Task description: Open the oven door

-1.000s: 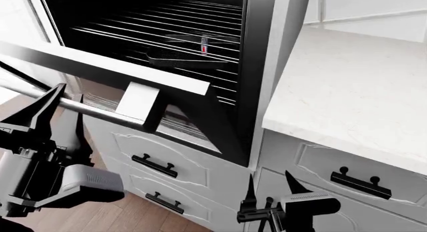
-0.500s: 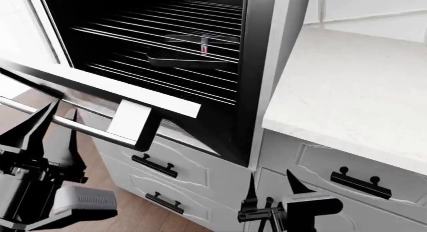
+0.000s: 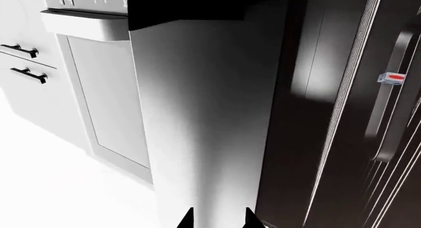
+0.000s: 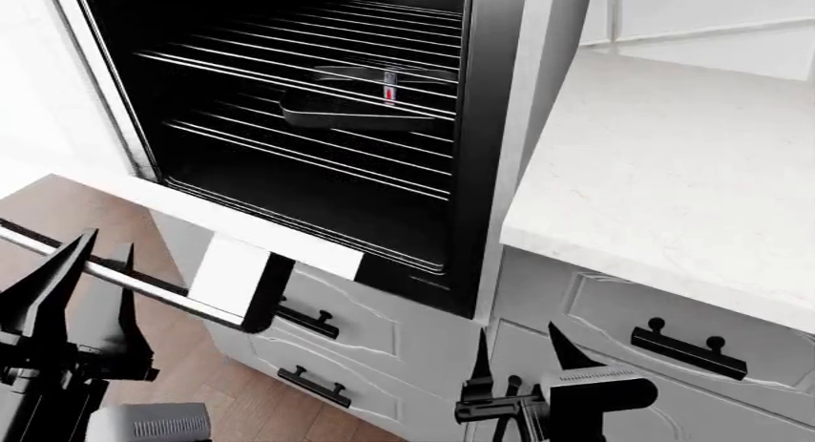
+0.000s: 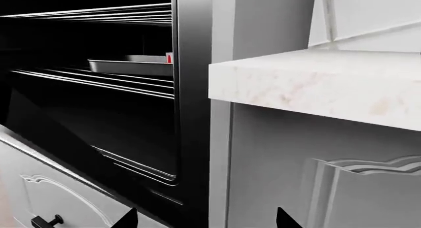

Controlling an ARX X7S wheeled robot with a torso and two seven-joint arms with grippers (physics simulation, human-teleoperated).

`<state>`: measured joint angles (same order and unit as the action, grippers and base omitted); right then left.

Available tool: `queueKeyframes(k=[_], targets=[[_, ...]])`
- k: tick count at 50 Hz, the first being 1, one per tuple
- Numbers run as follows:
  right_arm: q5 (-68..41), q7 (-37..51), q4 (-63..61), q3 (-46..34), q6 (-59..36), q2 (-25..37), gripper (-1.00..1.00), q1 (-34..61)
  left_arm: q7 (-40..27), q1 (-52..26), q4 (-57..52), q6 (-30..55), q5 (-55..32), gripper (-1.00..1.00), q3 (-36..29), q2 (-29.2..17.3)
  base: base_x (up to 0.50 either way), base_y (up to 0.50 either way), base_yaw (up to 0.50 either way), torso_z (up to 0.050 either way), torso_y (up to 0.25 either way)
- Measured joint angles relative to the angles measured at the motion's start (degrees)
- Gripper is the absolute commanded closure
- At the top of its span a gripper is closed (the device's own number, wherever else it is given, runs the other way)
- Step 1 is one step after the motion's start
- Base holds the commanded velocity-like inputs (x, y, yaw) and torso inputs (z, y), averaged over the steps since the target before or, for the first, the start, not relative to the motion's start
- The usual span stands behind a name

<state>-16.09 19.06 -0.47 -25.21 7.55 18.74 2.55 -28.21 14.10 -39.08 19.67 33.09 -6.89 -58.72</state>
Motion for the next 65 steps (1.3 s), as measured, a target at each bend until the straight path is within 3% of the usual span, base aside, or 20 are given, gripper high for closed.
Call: queueKeyframes(k=[28,65], targets=[[0.0,0.3,0.4,-0.3,0.4,0.2,-1.00,0.2,-12.3,12.2,2.9,-4.9,0.0,1.00,2.8,-1.0,0.00,0.00,0.00,0.000,0.002],[0.3,1.1,0.4,-0.8,0.5,0.5,-1.00,0.2,-25.8,13.0,13.3,-12.8,4.9,1.00,-1.4,1.8,0.00,0.00,0.00,0.000,0.001]])
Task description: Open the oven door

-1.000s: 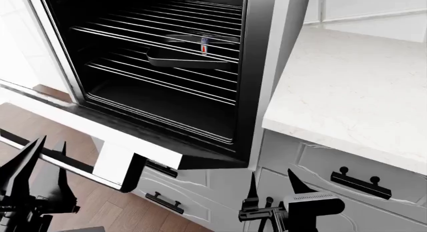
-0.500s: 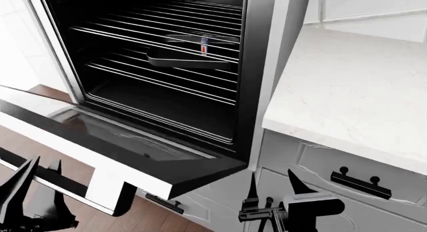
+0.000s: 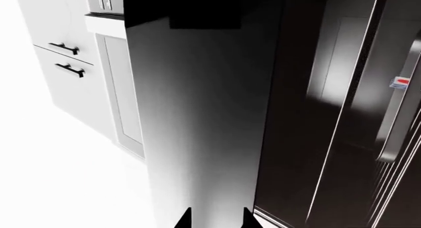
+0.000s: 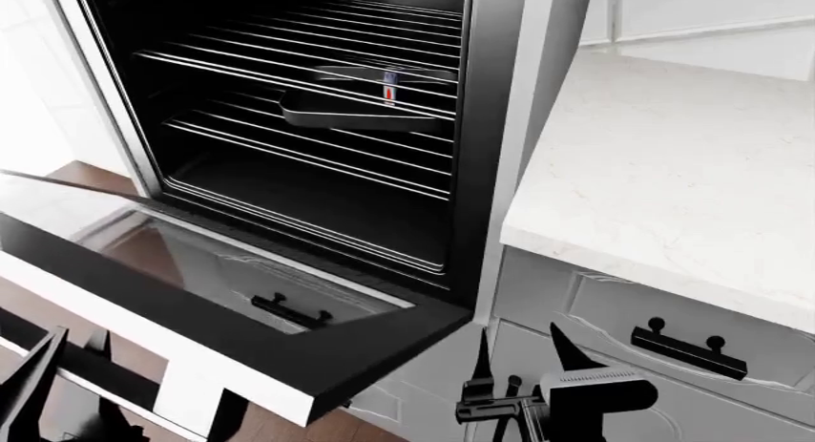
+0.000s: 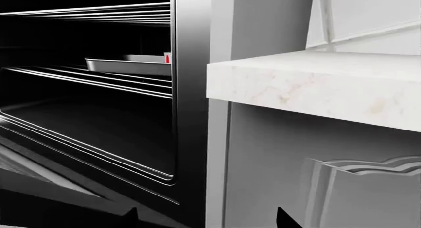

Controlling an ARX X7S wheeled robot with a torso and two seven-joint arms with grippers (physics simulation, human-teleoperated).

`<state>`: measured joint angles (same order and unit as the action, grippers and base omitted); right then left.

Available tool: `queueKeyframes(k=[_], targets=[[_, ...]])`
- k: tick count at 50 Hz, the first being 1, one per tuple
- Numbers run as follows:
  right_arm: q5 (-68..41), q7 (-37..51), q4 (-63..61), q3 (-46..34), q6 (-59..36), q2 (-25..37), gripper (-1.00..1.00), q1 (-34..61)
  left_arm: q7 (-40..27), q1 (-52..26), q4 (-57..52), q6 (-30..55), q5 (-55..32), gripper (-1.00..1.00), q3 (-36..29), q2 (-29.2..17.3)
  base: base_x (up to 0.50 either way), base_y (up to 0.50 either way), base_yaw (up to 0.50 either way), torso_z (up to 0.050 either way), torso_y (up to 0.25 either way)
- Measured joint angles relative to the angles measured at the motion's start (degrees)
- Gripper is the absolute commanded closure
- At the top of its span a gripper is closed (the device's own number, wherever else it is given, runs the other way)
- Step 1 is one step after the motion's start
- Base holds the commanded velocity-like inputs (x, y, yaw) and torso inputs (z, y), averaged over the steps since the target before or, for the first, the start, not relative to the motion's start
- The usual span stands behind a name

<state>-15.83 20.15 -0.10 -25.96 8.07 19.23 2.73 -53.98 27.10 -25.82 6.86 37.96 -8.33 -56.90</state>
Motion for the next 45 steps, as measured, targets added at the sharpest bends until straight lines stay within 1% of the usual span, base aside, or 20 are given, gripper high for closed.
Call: queueKeyframes(k=[15,45], targets=[[0.1,0.3,0.1,-0.2,0.1,0.1,-1.00,0.0,-5.4,1.0,4.6,-2.9,2.2,1.00,-1.3,0.8,0.00,0.00,0.00,0.000,0.000],[0.4,0.9,0.3,-0.5,0.4,0.3,-1.00,0.1,-19.4,-3.2,19.7,-12.7,7.3,1.00,-7.0,4.9,0.00,0.00,0.00,0.000,0.000]])
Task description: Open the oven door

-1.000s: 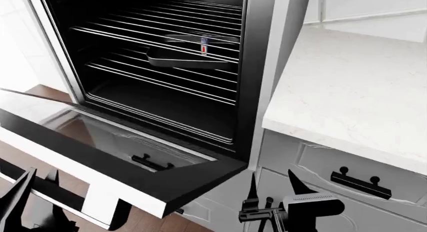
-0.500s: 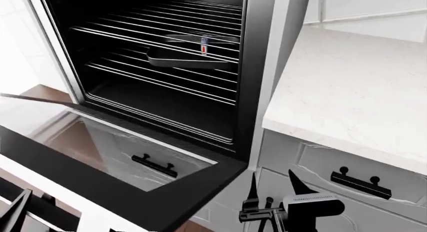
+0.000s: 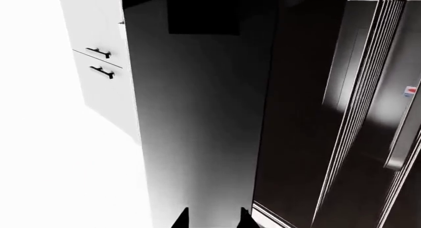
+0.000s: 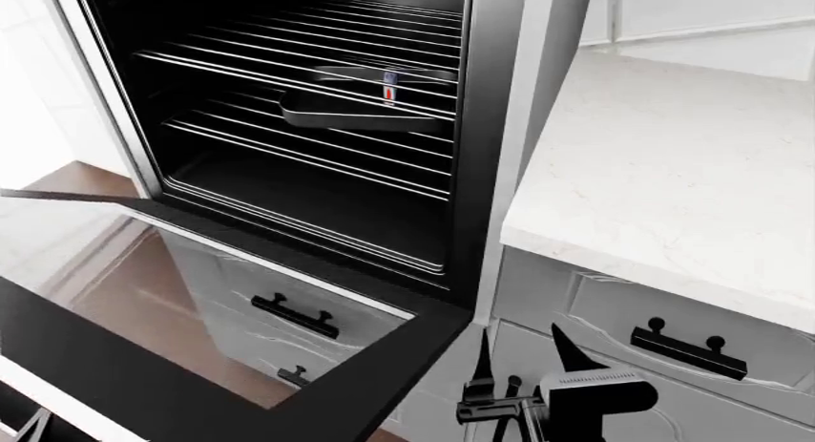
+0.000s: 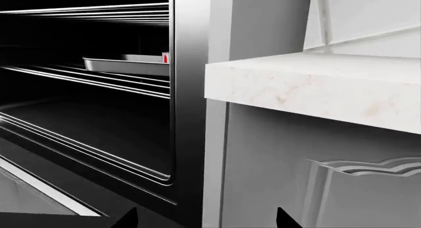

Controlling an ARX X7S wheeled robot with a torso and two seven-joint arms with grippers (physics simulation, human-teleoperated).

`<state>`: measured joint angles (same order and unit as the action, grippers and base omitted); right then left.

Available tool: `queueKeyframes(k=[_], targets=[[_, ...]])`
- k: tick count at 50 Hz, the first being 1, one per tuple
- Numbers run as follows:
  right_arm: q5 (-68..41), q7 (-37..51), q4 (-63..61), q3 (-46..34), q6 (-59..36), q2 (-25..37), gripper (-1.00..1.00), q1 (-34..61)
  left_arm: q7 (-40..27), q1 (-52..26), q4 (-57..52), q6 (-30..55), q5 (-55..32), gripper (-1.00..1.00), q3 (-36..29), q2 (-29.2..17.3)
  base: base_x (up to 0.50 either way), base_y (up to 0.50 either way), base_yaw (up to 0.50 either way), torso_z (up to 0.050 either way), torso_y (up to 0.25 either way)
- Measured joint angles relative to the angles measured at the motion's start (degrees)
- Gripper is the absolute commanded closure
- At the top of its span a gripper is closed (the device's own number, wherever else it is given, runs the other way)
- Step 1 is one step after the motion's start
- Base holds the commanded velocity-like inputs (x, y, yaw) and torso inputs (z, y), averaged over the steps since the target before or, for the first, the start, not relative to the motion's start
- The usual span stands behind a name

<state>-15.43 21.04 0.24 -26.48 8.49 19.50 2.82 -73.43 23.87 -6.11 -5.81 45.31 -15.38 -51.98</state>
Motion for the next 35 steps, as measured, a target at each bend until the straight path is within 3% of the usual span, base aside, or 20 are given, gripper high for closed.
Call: queueKeyframes(k=[35], targets=[[-0.1,0.7,0.4,0.0,0.4,0.2,-1.00,0.1,-14.0,-6.1,17.3,-9.9,6.5,1.00,-4.6,5.5,0.00,0.00,0.00,0.000,0.000]])
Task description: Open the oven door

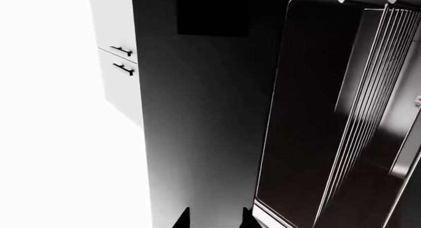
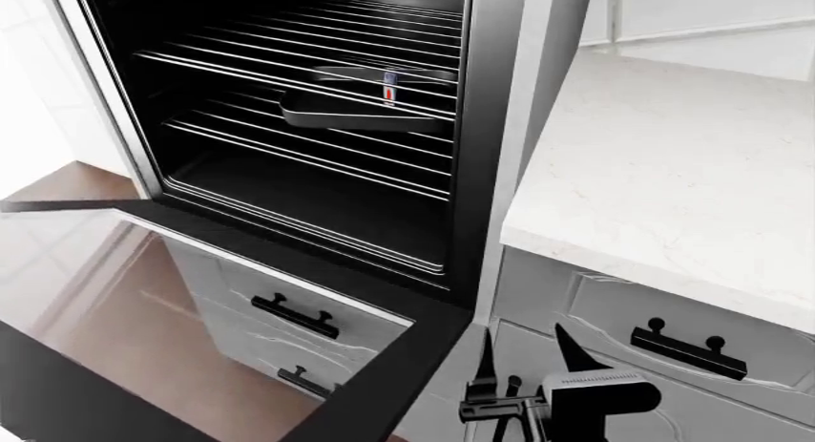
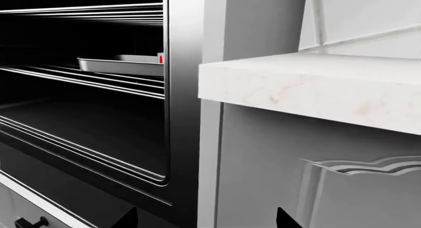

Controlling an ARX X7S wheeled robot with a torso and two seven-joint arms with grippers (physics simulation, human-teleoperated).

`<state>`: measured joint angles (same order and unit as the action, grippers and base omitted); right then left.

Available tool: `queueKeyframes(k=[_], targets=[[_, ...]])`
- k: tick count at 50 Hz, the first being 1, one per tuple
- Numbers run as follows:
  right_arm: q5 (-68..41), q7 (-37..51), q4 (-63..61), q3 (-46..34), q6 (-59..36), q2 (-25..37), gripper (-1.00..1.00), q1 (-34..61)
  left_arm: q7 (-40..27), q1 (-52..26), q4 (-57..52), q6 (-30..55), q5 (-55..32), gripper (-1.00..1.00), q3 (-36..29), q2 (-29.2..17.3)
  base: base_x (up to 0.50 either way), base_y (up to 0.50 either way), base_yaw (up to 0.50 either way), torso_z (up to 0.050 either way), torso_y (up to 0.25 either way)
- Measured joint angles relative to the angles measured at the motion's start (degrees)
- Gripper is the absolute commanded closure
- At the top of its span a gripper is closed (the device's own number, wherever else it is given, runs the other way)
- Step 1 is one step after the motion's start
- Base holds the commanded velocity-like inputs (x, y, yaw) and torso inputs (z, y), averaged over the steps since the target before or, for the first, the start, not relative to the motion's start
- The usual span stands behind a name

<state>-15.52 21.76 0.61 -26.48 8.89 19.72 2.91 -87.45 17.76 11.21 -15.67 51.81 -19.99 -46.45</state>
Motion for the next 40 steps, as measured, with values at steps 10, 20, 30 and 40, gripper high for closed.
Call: queueKeyframes(k=[10,20,30,40], targets=[[0.1,0.3,-0.1,0.0,0.1,0.1,-1.00,-0.1,-1.2,-0.7,6.4,-8.5,8.2,1.00,8.7,6.0,0.00,0.00,0.00,0.000,0.000],[0.3,0.5,0.0,-0.2,0.2,0.2,-1.00,-0.1,-2.3,-2.7,12.9,-20.4,21.4,1.00,23.0,13.8,0.00,0.00,0.00,0.000,0.000],[0.5,0.7,0.1,-0.4,0.1,0.2,-1.00,-0.1,-2.6,-4.3,15.7,-28.6,30.8,1.00,33.7,19.3,0.00,0.00,0.00,0.000,0.000],[0.5,0.8,0.0,-0.5,0.2,0.3,-1.00,-0.1,-2.6,-4.8,17.0,-31.6,33.5,1.00,37.5,21.8,0.00,0.00,0.00,0.000,0.000]])
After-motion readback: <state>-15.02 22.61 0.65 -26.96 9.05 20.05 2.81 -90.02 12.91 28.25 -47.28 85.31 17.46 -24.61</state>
